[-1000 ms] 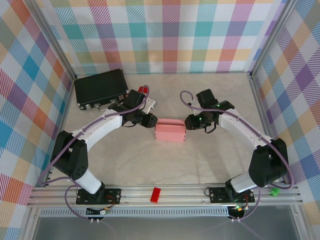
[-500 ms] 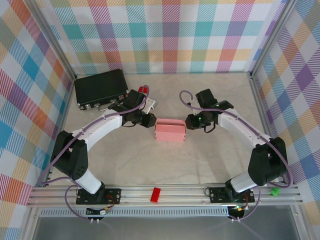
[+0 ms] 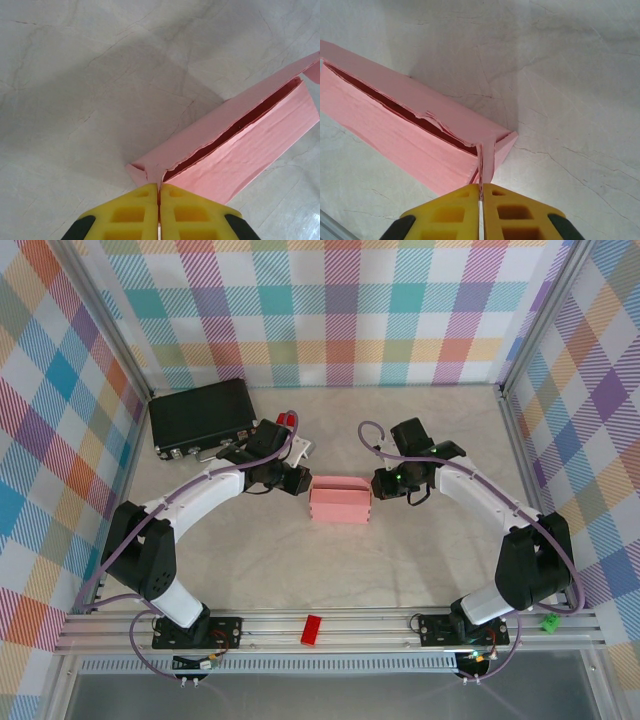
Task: Fold the paper box
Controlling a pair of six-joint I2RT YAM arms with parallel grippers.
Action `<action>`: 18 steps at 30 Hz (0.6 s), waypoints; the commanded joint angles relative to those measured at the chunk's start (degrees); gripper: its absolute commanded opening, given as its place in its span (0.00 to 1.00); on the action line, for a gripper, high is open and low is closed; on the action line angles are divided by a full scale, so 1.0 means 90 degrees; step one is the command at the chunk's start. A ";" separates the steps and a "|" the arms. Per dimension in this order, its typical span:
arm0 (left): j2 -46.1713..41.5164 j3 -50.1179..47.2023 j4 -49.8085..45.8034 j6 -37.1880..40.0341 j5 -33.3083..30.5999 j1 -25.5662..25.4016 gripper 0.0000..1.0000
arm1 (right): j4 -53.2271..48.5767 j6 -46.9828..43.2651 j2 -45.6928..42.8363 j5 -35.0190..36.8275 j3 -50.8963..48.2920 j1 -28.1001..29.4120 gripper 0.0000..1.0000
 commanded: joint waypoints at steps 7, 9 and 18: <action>-0.0230 -0.0275 0.0124 -0.0261 0.0171 -0.0104 0.08 | 0.0017 0.0096 0.0066 -0.0293 0.0019 0.0032 0.09; -0.0250 -0.0297 0.0148 -0.0282 0.0180 -0.0114 0.09 | 0.0022 0.0106 0.0076 -0.0315 0.0019 0.0031 0.08; -0.0353 -0.0429 0.0249 -0.0381 0.0151 -0.0163 0.10 | 0.0074 0.0173 0.0066 -0.0374 -0.0087 0.0057 0.08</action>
